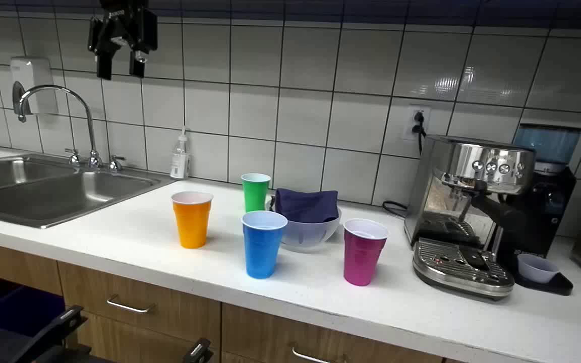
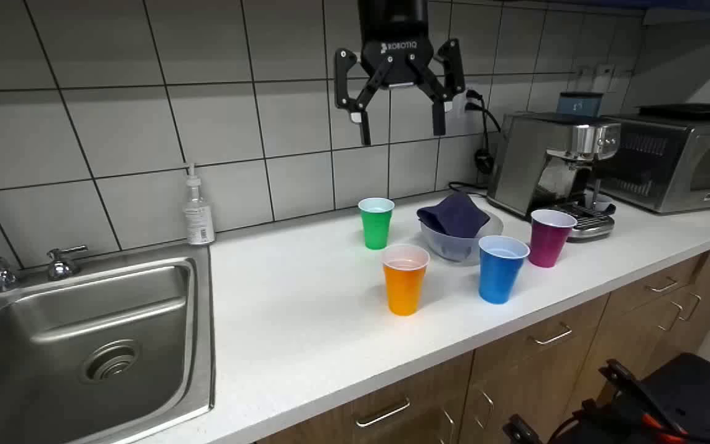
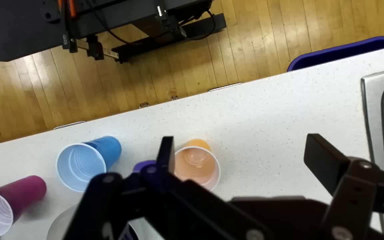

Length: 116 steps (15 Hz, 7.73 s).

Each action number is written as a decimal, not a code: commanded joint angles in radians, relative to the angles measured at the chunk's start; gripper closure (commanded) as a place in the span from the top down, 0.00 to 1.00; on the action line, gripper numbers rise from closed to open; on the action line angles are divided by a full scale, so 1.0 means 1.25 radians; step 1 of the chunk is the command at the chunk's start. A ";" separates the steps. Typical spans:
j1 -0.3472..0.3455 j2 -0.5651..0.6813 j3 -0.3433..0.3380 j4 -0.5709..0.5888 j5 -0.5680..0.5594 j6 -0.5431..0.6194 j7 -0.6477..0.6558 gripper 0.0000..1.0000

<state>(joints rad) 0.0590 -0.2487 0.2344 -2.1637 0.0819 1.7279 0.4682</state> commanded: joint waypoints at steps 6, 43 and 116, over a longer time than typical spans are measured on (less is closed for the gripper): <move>0.013 0.002 -0.012 0.001 -0.003 -0.001 0.003 1.00; 0.007 0.163 -0.052 -0.133 -0.197 0.470 0.140 1.00; 0.049 0.894 -0.227 0.720 -0.097 0.424 -0.046 0.01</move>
<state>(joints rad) 0.1196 0.8920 -0.0568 -1.2568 -0.0643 2.2767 0.4581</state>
